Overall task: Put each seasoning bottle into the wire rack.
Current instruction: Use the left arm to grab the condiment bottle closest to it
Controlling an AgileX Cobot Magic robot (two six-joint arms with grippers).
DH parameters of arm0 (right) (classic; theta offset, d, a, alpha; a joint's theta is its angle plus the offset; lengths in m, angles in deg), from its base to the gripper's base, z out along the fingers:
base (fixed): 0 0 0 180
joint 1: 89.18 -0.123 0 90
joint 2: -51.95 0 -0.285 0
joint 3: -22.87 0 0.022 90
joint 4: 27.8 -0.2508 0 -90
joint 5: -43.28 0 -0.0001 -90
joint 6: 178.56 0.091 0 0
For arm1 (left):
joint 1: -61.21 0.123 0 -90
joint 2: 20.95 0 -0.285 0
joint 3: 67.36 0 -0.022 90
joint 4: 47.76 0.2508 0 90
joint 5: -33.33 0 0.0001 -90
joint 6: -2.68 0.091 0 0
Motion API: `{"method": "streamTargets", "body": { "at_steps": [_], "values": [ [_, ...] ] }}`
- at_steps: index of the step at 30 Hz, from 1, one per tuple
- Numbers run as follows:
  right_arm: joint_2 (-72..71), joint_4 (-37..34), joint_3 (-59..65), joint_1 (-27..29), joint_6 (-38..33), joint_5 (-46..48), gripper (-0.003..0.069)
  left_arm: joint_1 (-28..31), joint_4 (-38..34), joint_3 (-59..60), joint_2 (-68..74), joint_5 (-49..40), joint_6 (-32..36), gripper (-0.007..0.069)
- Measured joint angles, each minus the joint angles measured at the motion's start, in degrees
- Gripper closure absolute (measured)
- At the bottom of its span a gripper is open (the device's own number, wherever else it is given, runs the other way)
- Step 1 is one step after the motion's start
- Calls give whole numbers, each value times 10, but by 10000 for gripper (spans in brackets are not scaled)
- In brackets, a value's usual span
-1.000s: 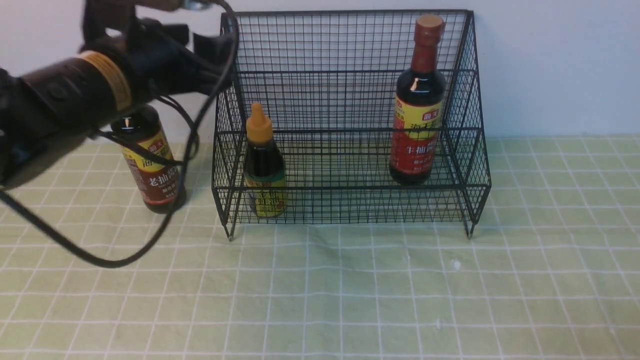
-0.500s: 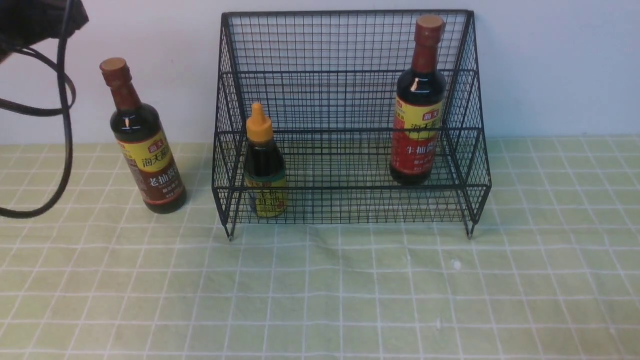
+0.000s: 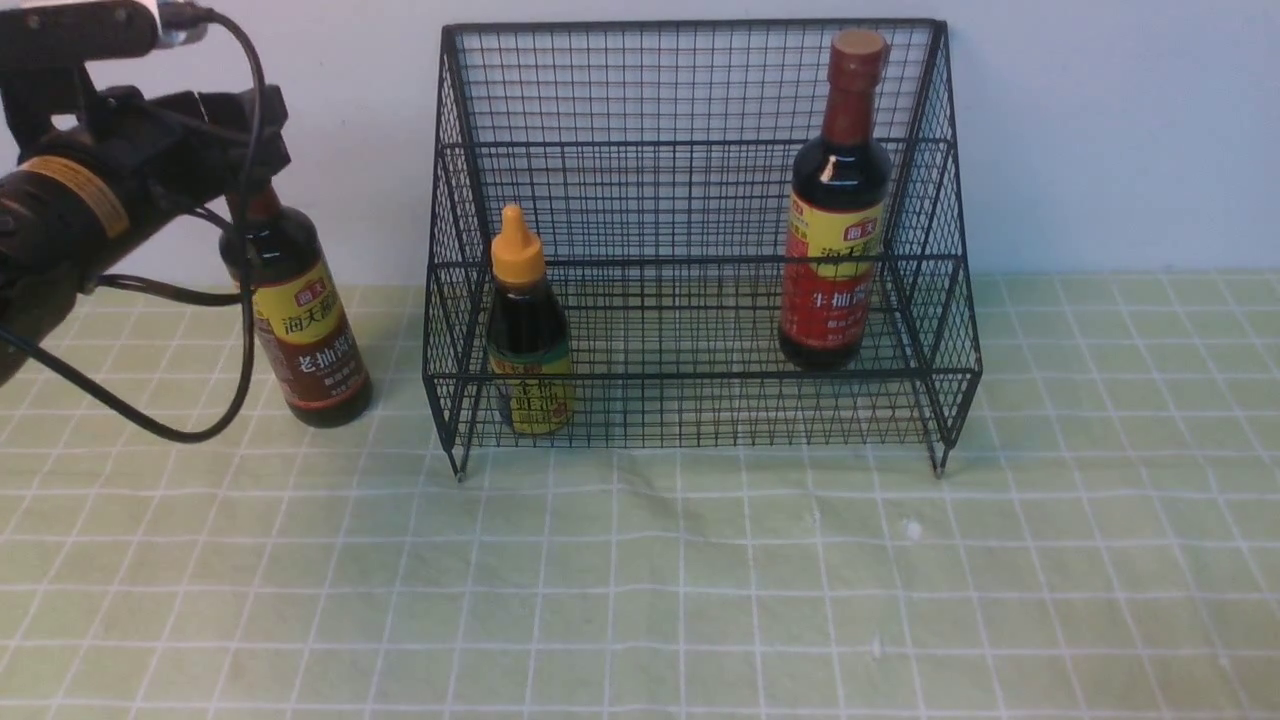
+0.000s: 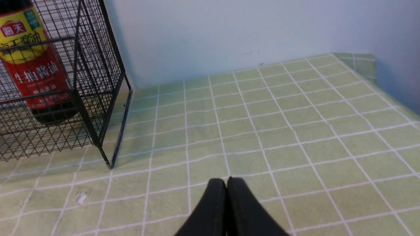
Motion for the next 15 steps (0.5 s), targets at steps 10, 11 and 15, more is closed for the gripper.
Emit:
{"method": "streamTargets", "body": {
  "at_steps": [10, 11, 15],
  "values": [
    [0, 0, 0, 0, 0, 0, 673, 0, -2, 0, 28, 0, 64, 337],
    [0, 0, 0, 0, 0, 0, 673, 0, -2, 0, 28, 0, 65, 361],
    [0, 0, 0, 0, 0, 0, 673, 0, 6, 5, 9, -12, 66, 360]
  ]
}}
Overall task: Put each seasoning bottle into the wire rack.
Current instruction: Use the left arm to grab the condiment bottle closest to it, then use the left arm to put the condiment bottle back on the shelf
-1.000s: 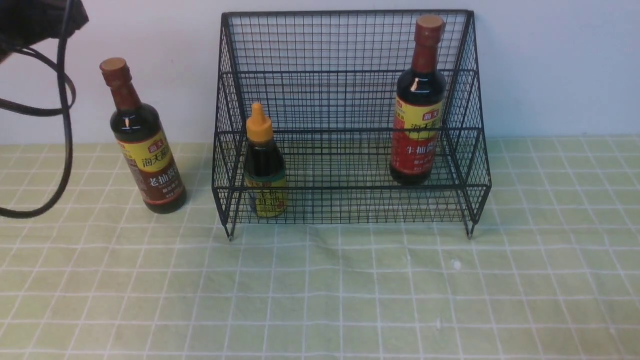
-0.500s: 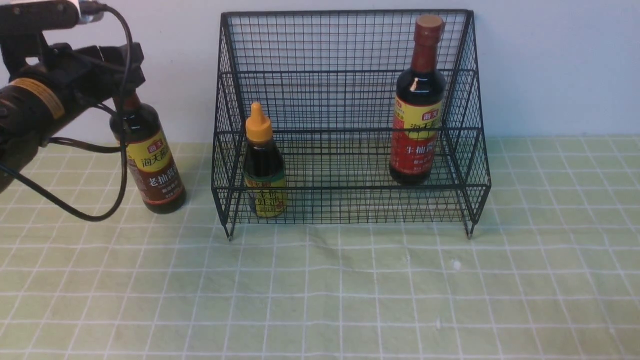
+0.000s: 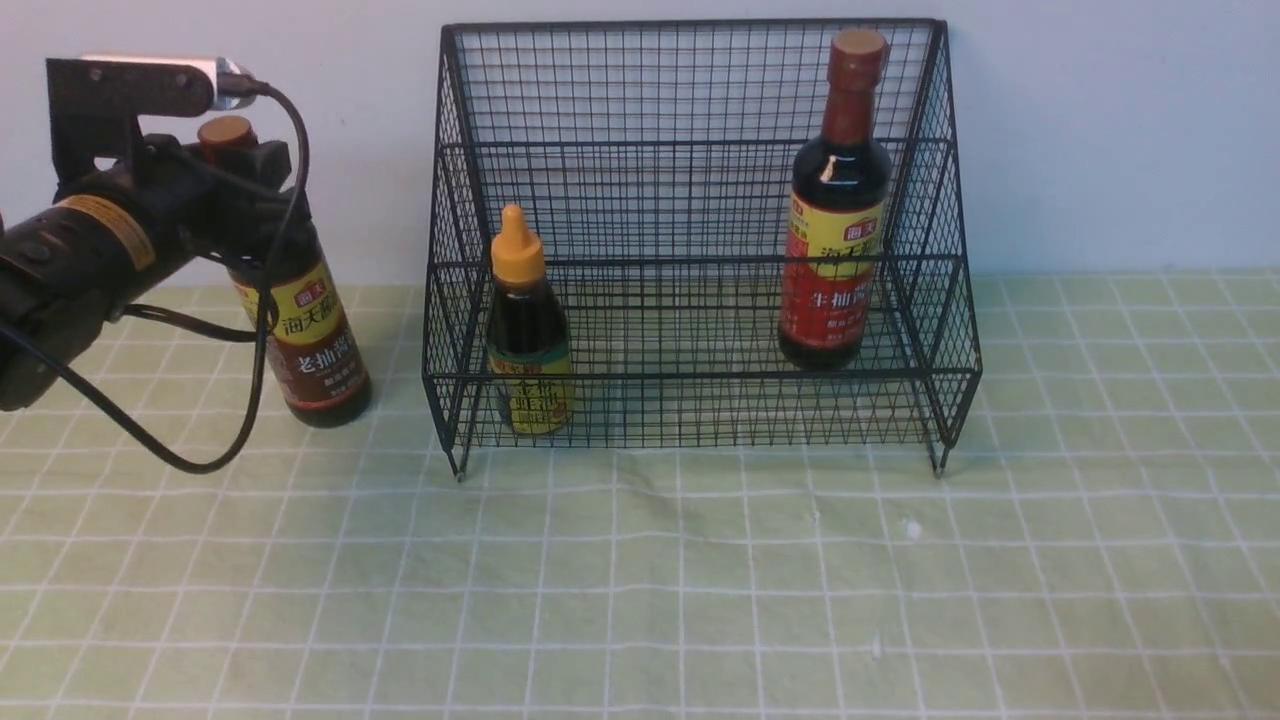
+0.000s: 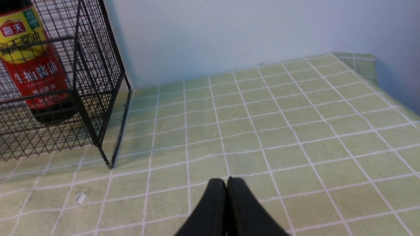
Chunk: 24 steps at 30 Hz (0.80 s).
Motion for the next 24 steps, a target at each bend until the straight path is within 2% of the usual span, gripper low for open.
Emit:
{"method": "streamTargets", "body": {
  "at_steps": [7, 12, 15, 18, 24],
  "values": [
    [0, 0, 0, 0, 0, 0, 673, -1, 20, -49, -88, -19, -16, 359],
    [0, 0, 0, 0, 0, 0, 673, -7, 75, -141, -124, -24, -95, 359],
    [0, 0, 0, 0, 0, 0, 673, -23, 117, -185, -126, -38, -146, 359],
    [0, 0, 0, 0, 0, 0, 673, -65, 179, -245, -119, -70, -199, 359],
    [0, 0, 0, 0, 0, 0, 673, -123, 193, -299, -86, -97, -215, 359]
  ]
}}
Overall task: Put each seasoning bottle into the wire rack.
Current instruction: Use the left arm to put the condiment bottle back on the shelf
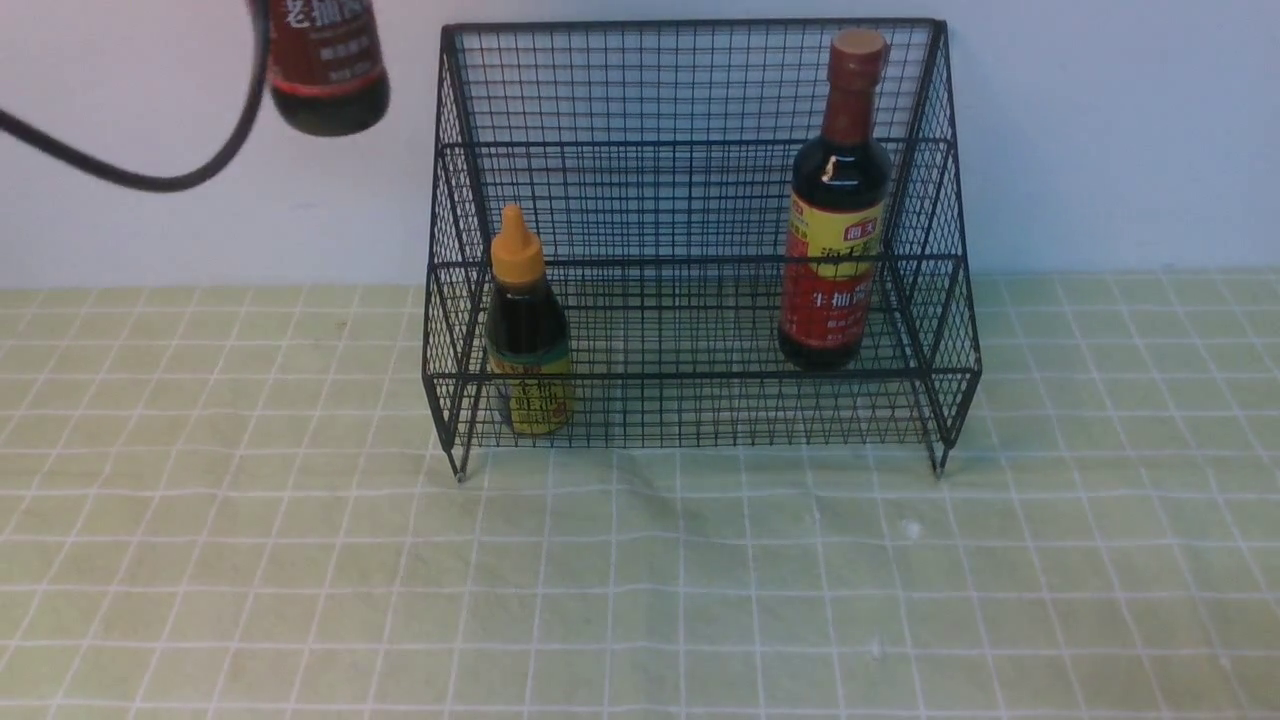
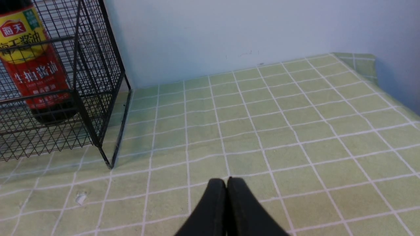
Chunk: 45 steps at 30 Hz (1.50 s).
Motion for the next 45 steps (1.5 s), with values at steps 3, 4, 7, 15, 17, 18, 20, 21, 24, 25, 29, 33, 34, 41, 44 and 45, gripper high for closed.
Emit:
{"method": "streamTargets", "body": {
  "at_steps": [3, 4, 7, 15, 17, 18, 20, 21, 24, 25, 29, 33, 34, 41, 44, 45],
  "values": [
    [0, 0, 0, 0, 1, 0, 673, -30, 1, -21, 35, -7, 0, 359],
    [0, 0, 0, 0, 1, 0, 673, -31, 1, -22, 39, -7, 0, 359],
    [0, 0, 0, 0, 1, 0, 673, -53, 1, -32, 78, -13, 0, 359],
    [0, 0, 0, 0, 1, 0, 673, -66, 2, -40, 135, -17, 0, 359],
    [0, 0, 0, 0, 1, 0, 673, -66, 3, -40, 143, -18, -1, 359],
    [0, 0, 0, 0, 1, 0, 673, -66, 3, -40, 150, -18, -3, 359],
    [0, 0, 0, 0, 1, 0, 673, -66, 5, -40, 155, -19, -10, 359],
    [0, 0, 0, 0, 1, 0, 673, -66, 7, -41, 160, -19, -19, 359],
    [0, 0, 0, 0, 1, 0, 673, -66, 28, -41, 169, -18, -52, 359],
    [0, 0, 0, 0, 1, 0, 673, -66, 41, -41, 171, -17, -67, 359],
    [0, 0, 0, 0, 1, 0, 673, -66, 116, -41, 179, -15, -134, 359],
    [0, 0, 0, 0, 1, 0, 673, -66, 249, -41, 188, 3, -245, 359],
    [0, 0, 0, 0, 1, 0, 673, -66, 276, -41, 190, 8, -269, 359],
    [0, 0, 0, 0, 1, 0, 673, -66, 451, -41, 205, 43, -431, 357],
    [0, 0, 0, 0, 1, 0, 673, -66, 471, -44, 205, 46, -467, 318],
    [0, 0, 0, 0, 1, 0, 673, -66, 471, -47, 203, 45, -474, 298]
  ]
}}
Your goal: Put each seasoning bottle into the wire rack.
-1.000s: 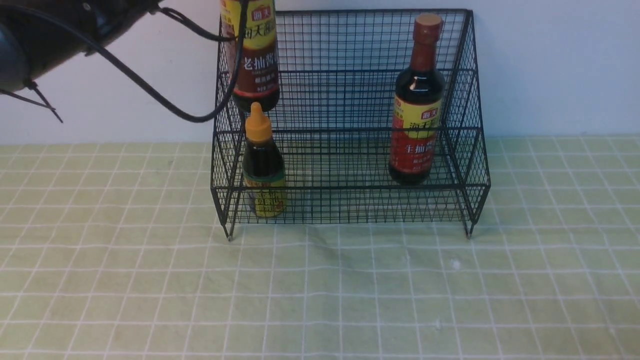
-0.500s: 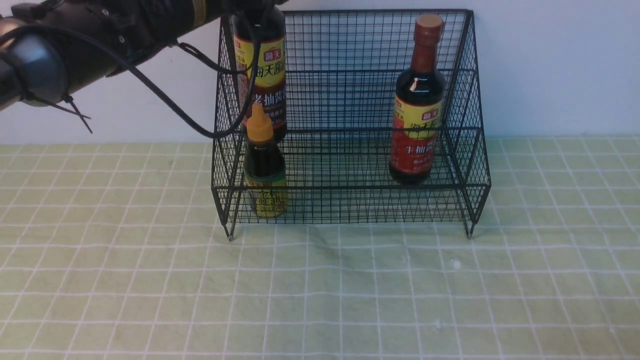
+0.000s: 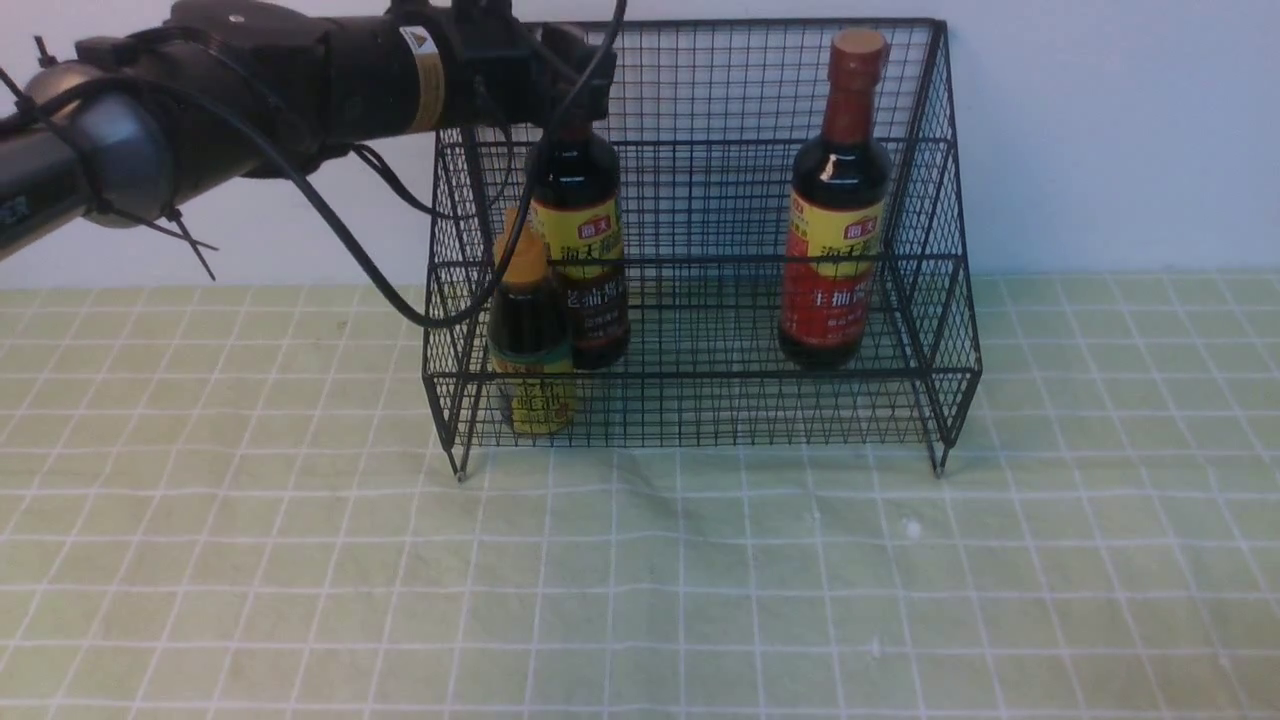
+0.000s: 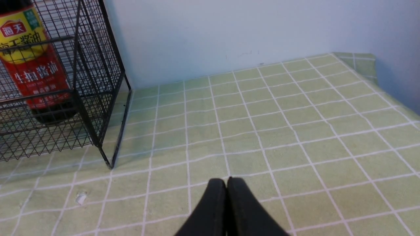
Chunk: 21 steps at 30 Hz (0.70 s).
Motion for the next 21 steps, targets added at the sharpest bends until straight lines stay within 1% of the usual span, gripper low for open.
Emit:
{"method": "streamTargets", "body": {
  "at_steps": [3, 5, 9, 14, 17, 18, 19, 20, 21],
  "values": [
    [0, 0, 0, 0, 0, 0, 673, 0, -1, -6, -6, 2, -10, 247],
    [0, 0, 0, 0, 0, 0, 673, 0, -1, -5, -8, 5, -11, 232],
    [0, 0, 0, 0, 0, 0, 673, 0, 0, -5, -18, 14, -13, 228],
    [0, 0, 0, 0, 0, 0, 673, 1, 1, -5, -55, 4, -16, 230],
    [0, 0, 0, 0, 0, 0, 673, 3, 1, -5, -88, 0, -37, 263],
    [0, 0, 0, 0, 0, 0, 673, 10, 1, -5, -111, 8, -57, 307],
    [0, 0, 0, 0, 0, 0, 673, 12, 0, -5, -116, 12, -63, 321],
    [0, 0, 0, 0, 0, 0, 673, 23, 0, -5, -133, 24, -81, 381],
    [0, 0, 0, 0, 0, 0, 673, 23, 0, -5, -135, 26, -81, 381]
  ]
}}
